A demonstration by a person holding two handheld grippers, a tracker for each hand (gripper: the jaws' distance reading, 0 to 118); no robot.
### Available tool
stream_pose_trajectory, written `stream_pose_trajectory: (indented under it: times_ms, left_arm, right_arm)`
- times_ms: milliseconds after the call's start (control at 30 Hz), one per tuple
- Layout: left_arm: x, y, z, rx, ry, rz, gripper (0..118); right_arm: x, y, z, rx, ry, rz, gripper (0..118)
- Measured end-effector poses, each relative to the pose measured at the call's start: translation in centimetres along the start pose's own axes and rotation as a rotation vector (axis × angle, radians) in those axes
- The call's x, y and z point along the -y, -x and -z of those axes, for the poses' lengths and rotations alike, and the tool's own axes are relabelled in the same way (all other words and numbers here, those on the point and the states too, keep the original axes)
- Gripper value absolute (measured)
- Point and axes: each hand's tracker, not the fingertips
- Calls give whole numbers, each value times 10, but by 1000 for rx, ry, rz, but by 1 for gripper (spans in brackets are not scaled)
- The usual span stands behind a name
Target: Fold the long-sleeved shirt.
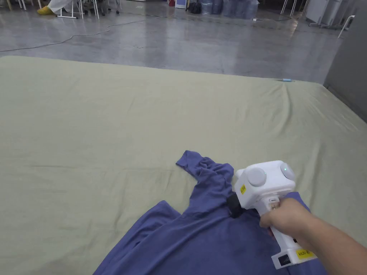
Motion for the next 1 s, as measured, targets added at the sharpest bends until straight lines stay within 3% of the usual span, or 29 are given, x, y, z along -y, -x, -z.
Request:
stream_pose_trajectory:
  times_ms: [100, 167, 333, 467, 667, 800, 1000]
  left_arm:
    - [-1, 0, 1, 6, 4, -8, 0]
    - [-3, -1, -4, 14, 1, -28, 0]
    - [-15, -5, -30, 47, -54, -41, 0]
    - [-24, -20, -57, 66, -110, -29, 0]
    - [-46, -39, -87, 123, -185, -33, 0]
    - [-90, -51, -100, 211, -215, -47, 0]
    - [-184, -75, -164, 230, -346, -25, 0]
  right_arm:
    - [21, 2, -30, -23, -29, -9, 0]
    - [35, -4, -65, -129, -89, 23, 0]
    - [88, -33, -214, -160, -330, 42, 0]
    - [147, -41, -316, -110, -459, 7, 0]
    - [232, -44, -394, -93, -580, 113, 0]
    - [232, -49, -414, -91, -597, 124, 0]
    - [169, -63, -457, 4, -647, 151, 0]
